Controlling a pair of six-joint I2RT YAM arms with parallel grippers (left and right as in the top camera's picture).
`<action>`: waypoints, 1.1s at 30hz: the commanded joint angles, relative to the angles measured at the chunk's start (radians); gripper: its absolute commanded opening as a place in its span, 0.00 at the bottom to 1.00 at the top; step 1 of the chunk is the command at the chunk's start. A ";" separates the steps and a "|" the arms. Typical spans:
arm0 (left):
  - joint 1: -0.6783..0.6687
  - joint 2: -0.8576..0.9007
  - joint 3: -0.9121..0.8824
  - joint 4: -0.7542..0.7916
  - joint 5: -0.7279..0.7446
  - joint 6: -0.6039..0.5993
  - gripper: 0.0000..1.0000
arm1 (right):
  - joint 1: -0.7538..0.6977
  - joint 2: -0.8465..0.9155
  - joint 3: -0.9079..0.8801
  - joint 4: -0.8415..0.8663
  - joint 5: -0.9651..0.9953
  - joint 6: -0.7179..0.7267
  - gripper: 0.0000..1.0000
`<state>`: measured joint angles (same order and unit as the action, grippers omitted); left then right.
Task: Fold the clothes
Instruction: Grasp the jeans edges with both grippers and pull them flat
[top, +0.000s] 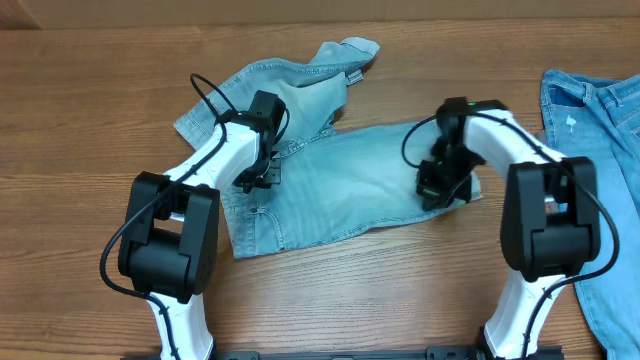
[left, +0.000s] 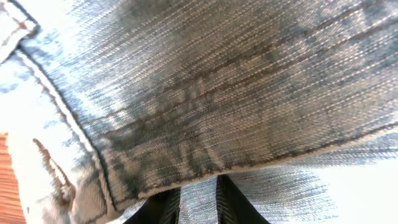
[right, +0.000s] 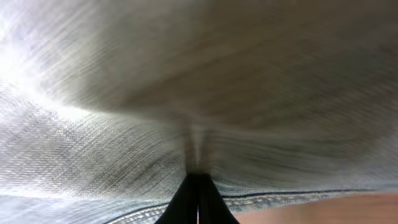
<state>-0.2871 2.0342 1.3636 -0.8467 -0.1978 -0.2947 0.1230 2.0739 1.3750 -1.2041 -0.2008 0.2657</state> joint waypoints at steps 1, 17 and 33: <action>0.028 0.019 -0.020 0.005 -0.149 0.037 0.25 | 0.116 0.038 -0.029 0.000 -0.007 0.024 0.04; 0.121 0.018 0.339 -0.307 -0.369 0.051 0.34 | 0.196 -0.098 0.178 -0.104 0.039 0.018 0.04; 0.137 0.021 0.370 -0.186 0.146 -0.036 0.52 | 0.158 0.035 0.201 0.780 0.066 -0.106 0.04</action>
<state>-0.1551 2.0563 1.7897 -1.0771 -0.0757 -0.2977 0.2821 2.0129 1.5677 -0.4938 -0.0563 0.1810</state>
